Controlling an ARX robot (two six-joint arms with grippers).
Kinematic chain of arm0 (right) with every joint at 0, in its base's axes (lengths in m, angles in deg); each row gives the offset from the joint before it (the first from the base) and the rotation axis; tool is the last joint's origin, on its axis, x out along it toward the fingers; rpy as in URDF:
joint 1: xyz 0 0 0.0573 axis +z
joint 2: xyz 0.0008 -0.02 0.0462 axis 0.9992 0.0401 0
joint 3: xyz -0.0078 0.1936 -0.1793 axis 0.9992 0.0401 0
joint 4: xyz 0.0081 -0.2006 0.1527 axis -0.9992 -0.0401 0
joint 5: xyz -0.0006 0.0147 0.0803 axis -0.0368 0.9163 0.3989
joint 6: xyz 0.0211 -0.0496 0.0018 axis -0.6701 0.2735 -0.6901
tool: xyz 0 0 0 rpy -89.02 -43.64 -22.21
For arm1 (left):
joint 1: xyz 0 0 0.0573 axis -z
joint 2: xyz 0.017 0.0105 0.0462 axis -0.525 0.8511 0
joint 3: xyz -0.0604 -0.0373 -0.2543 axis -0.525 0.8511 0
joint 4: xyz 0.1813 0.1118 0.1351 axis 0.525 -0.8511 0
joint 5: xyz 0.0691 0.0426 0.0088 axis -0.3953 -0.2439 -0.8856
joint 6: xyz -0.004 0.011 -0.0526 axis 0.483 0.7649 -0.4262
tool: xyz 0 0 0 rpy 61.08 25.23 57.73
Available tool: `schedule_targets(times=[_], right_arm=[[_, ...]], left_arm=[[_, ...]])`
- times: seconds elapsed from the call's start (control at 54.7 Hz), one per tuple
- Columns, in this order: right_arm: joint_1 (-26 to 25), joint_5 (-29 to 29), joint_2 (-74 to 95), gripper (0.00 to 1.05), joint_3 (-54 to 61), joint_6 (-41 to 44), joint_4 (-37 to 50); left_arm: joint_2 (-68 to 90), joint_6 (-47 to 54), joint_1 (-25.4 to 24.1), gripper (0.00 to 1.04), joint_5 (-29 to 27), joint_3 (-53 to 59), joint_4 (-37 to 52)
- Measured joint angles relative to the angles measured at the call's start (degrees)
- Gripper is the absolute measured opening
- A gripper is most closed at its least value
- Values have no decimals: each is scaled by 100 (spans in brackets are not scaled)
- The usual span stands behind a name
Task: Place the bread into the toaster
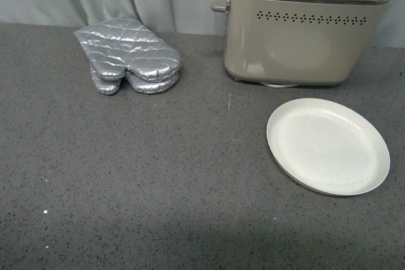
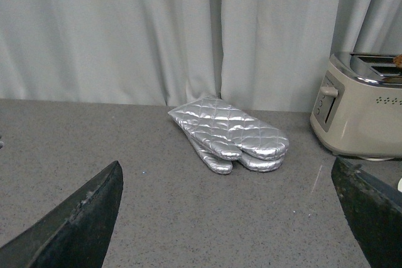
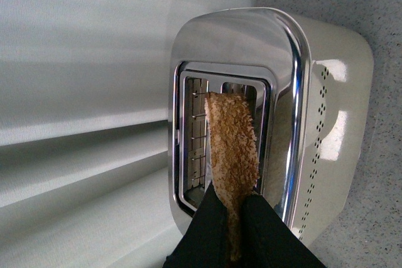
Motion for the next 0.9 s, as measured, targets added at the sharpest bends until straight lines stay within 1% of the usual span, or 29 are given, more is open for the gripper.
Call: schedule_targets(times=[0.128,0.146,0.329,0.439,0.548,0.749,0.896], right_arm=[[7,-61,2,1,0,-37,-142],[31,-188,-31,1,74,-101,-531],[-4,-251,-26,1,61,-63,-629],[-63,-251,74,1,-146,48,-686],[-153,-254,304,1,-507,280,-833],[-227,-334,688,1,-938,826,-807],[-221,-160,870,23,-1202,1593,-555]], left_arm=[[0,0,0,98,0,0,0],[0,0,0,98,0,0,0],[0,0,0,98,0,0,0],[0,0,0,98,0,0,0],[-2,0,0,98,0,0,0],[0,0,0,98,0,0,0],[-2,2,0,98,0,0,0]])
